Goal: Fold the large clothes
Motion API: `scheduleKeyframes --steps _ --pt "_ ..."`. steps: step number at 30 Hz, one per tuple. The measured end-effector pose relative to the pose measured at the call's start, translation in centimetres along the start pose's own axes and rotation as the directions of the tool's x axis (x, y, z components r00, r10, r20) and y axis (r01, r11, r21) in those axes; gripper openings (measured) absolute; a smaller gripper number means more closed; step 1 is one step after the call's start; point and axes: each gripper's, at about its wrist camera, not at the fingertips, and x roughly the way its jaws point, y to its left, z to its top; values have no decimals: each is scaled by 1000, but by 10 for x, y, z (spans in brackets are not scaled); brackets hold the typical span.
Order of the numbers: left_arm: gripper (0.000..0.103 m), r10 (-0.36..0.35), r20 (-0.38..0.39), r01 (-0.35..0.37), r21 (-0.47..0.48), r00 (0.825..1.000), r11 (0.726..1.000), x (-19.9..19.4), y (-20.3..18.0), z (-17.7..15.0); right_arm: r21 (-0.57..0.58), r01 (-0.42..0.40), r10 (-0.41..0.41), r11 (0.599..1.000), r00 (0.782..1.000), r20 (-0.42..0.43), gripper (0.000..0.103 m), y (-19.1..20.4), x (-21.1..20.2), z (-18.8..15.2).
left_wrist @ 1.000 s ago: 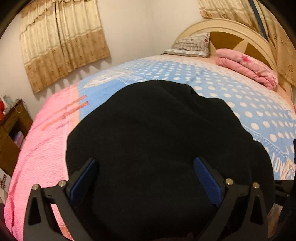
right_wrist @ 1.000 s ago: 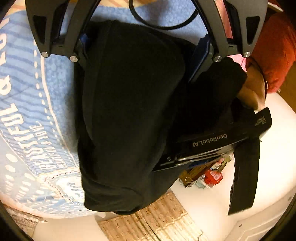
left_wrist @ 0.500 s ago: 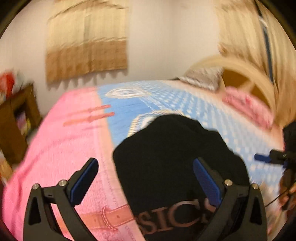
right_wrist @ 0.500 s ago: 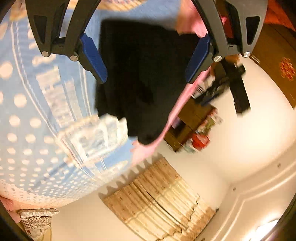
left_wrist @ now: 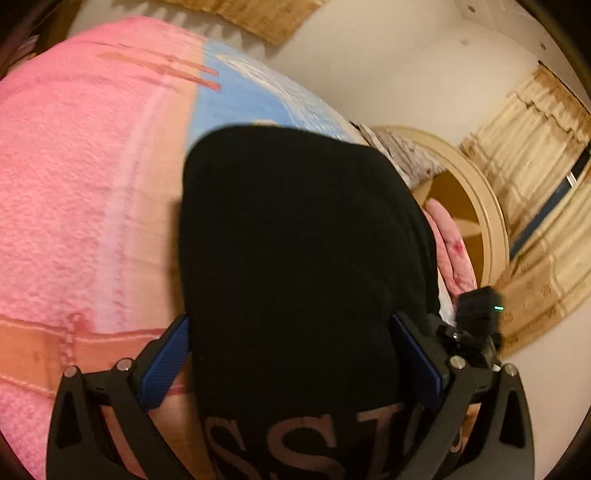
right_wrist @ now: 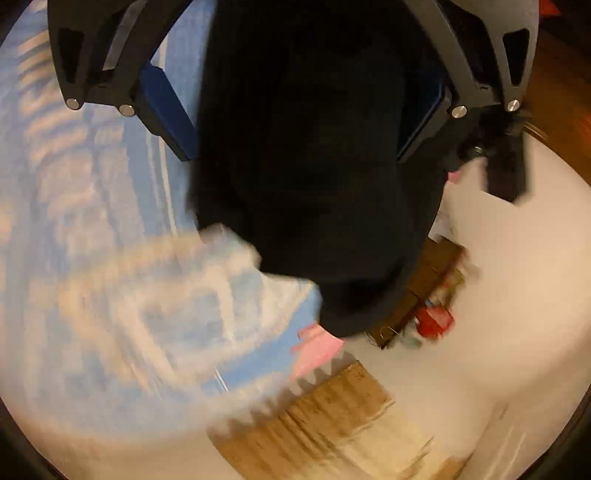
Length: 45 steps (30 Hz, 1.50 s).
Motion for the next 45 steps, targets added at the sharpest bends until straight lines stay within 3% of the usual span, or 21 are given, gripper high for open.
scheduleKeyframes --steps 1,3,8,11,15,18,20,23,29,34,39,43,45 --pt "103 10 5 -10 18 1000 1000 0 -4 -1 51 -55 55 997 998 3 102 -12 1 -6" --pt "103 26 4 -26 30 1000 999 3 -7 0 0 -51 51 999 999 17 102 -5 0 -10" --pt "103 -93 -39 91 -49 995 995 9 14 6 6 -147 147 989 987 -60 102 -7 14 2" --pt "103 -108 -34 107 -26 994 994 8 12 4 -12 -156 154 988 986 -69 102 -5 18 4" --pt "103 -76 2 76 34 997 997 6 -5 -1 -49 -147 144 988 988 -63 102 9 14 -6" --pt "96 -55 32 53 58 998 997 -2 -16 -2 -50 -172 170 984 985 -35 80 20 3 -16" --pt "93 -43 57 39 82 997 996 -8 -25 -6 -69 -152 152 986 988 -15 74 29 -6 -25" --pt "89 -54 102 44 98 993 994 -24 -34 -14 -89 -168 170 982 985 16 72 47 -28 -44" --pt "88 -62 183 44 104 981 994 -74 -55 -32 -59 -305 308 951 950 55 72 73 -65 -75" --pt "88 -19 256 -11 115 967 993 -129 -56 -44 -61 -422 423 905 906 1 72 119 -58 -90" --pt "89 110 335 -137 56 936 989 -197 -37 -54 -66 -541 532 839 839 -112 72 175 -15 -105" --pt "90 254 372 -260 -36 893 965 -244 3 -53 -39 -631 611 775 763 -210 72 225 52 -121" --pt "90 342 376 -333 -89 861 939 -257 26 -52 16 -664 645 747 719 -259 72 243 102 -131"
